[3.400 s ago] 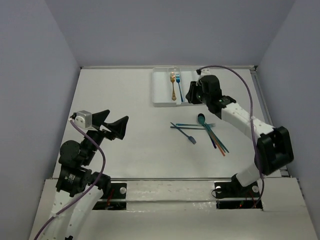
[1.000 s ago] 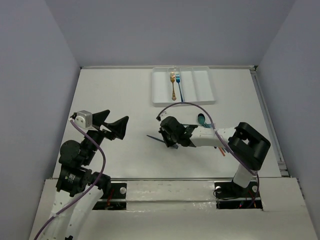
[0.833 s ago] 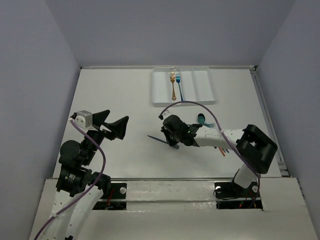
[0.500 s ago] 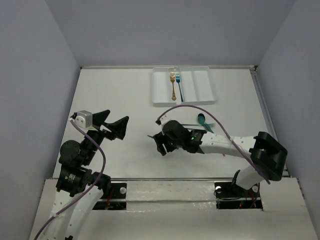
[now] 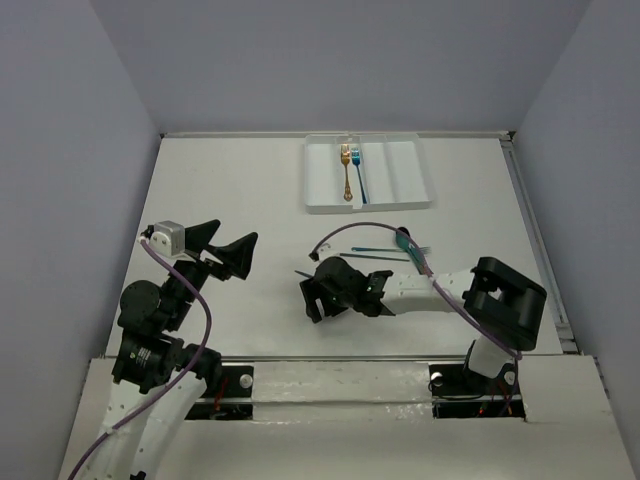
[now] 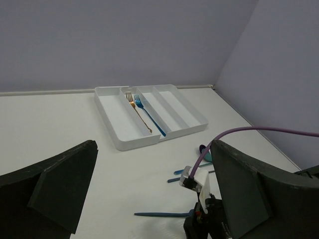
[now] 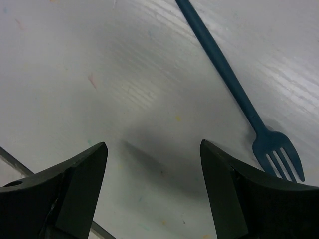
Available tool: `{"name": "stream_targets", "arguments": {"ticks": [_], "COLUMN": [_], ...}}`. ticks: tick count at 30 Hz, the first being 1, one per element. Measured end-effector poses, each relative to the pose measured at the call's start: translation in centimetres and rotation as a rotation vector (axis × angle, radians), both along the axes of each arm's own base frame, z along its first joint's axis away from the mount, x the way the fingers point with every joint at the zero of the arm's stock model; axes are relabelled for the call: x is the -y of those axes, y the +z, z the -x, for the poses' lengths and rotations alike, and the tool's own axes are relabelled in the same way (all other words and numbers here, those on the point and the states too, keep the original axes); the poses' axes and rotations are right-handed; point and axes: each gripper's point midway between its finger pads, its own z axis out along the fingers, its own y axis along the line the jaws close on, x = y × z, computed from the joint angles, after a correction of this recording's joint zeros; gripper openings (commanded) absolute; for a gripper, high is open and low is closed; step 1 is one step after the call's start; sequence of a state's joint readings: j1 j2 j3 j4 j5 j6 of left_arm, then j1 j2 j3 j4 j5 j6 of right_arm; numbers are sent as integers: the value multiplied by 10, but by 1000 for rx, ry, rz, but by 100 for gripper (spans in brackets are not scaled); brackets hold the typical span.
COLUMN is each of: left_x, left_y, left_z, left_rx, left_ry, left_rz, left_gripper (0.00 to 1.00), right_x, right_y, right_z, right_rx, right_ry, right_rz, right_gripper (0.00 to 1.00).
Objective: Sort the eating utensils into containers
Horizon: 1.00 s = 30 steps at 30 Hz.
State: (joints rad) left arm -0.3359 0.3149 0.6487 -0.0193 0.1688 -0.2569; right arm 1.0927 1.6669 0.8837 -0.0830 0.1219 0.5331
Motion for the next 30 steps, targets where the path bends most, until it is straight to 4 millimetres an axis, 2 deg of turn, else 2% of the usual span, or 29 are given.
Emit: {"name": "stream_targets", "arguments": {"ticks": [4, 10, 14, 18, 22, 30], "left_x": [0, 0, 0, 0, 0, 1], "left_y": [0, 1, 1, 1, 1, 1], "left_z": [0, 1, 1, 1, 1, 2], "left_rx": [0, 5, 5, 5, 5, 5], "left_ry": [0, 0, 0, 0, -1, -8], "left_rz": [0, 2, 2, 2, 2, 1], "left_gripper": [99, 99, 99, 99, 99, 99], "right_x": [-2, 10, 15, 12, 4, -4], "right_y": [0, -1, -2, -1, -3, -4], "right_z": [-15, -36, -62, -86, -103, -119], "right_rx": [35, 66, 96, 129, 160, 171], "right_ry": [-78, -192, -267, -312, -330, -348], "right_rz": [10, 37, 54, 71, 116, 146], "right_gripper": [86, 91, 92, 93, 99, 100]}}
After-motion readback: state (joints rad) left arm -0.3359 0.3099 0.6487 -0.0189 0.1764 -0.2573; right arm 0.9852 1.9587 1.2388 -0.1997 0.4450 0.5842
